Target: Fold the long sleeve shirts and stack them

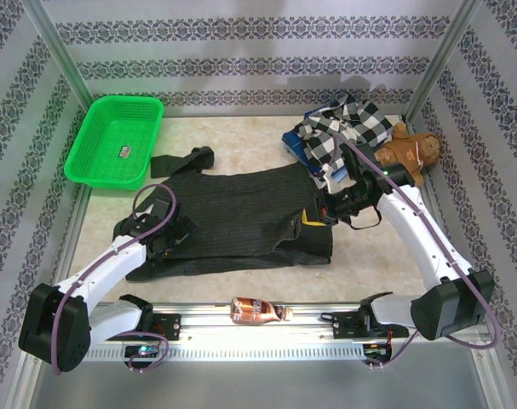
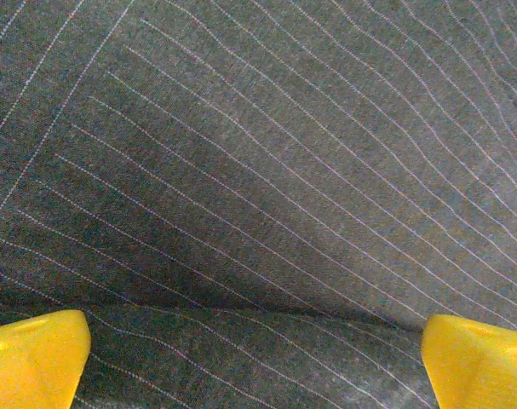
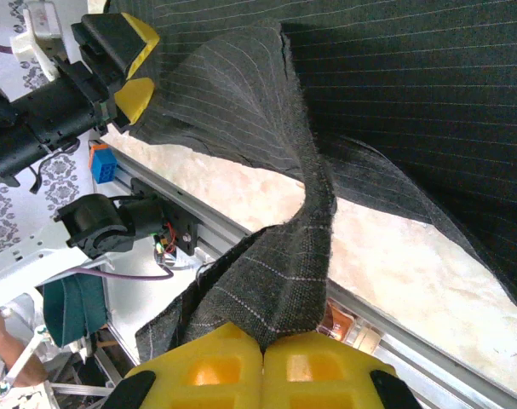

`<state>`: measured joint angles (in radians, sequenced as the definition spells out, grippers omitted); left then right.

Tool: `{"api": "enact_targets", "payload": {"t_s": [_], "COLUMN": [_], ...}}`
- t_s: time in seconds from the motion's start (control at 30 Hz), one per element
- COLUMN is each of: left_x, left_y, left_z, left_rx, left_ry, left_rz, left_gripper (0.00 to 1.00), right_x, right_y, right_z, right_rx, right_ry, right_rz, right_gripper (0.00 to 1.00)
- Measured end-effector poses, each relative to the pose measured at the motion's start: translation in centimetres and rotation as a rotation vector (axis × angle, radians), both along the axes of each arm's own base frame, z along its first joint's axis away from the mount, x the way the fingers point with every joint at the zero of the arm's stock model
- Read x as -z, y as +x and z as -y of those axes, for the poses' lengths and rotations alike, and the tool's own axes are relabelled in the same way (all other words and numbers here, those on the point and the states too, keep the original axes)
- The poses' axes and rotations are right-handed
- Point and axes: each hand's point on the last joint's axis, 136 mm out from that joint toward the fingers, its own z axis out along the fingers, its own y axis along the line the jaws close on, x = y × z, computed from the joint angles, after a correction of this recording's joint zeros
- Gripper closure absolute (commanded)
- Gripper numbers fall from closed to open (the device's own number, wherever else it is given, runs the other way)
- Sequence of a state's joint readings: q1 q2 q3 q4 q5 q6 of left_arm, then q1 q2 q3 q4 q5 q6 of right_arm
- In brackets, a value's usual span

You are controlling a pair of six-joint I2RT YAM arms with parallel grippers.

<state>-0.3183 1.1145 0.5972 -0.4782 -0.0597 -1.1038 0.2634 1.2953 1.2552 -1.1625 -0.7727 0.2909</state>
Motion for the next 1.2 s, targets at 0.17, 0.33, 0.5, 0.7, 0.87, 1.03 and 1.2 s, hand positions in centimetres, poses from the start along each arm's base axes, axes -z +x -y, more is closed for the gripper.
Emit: {"api": "enact_targets", "payload": {"t_s": [0.17,0.33,0.5,0.7,0.87,1.03,1.2], "left_x": [0.2,0.4,0.3,0.3,0.4,0.4,0.4], "left_y": [-0.2,-0.3,-0.3,-0.6,-0.8,-0.8,-0.8], "left_z": [0.0,-0.1,-0.1,-0.2,-0.3,-0.3,-0.3], "left_rx": [0.002,0.004,0.010,0.013,0.014,0.017,0.020], "left_ry": [0.002,0.006,0.007,0.007,0.009,0.011,0.013], "left_rz": [-0.006,-0.010,-0.004,0.001,-0.004,-0.004,-0.004], "left_gripper": [0.00,0.00,0.00,0.00,0.00,0.00,0.00], "right_x": [1.2,2.1,2.3,2.4,2.4,2.4,2.7], "right_y": [-0.2,0.1,0.4,0.8,0.8,0.8,0.8], "right_z": [0.5,1.1,1.1,1.5,1.5,1.5,1.5], "right_rx": [0.021,0.047,0.049,0.066,0.067,0.066,0.066], "right_ry": [-0.007,-0.013,-0.013,-0.013,-0.013,-0.013,-0.015], "right_rz": [-0.039,-0.064,-0.067,-0.068,-0.068,-0.068,-0.073], "right_gripper": [0.98,0.98,0.98,0.98,0.98,0.97,0.96]}}
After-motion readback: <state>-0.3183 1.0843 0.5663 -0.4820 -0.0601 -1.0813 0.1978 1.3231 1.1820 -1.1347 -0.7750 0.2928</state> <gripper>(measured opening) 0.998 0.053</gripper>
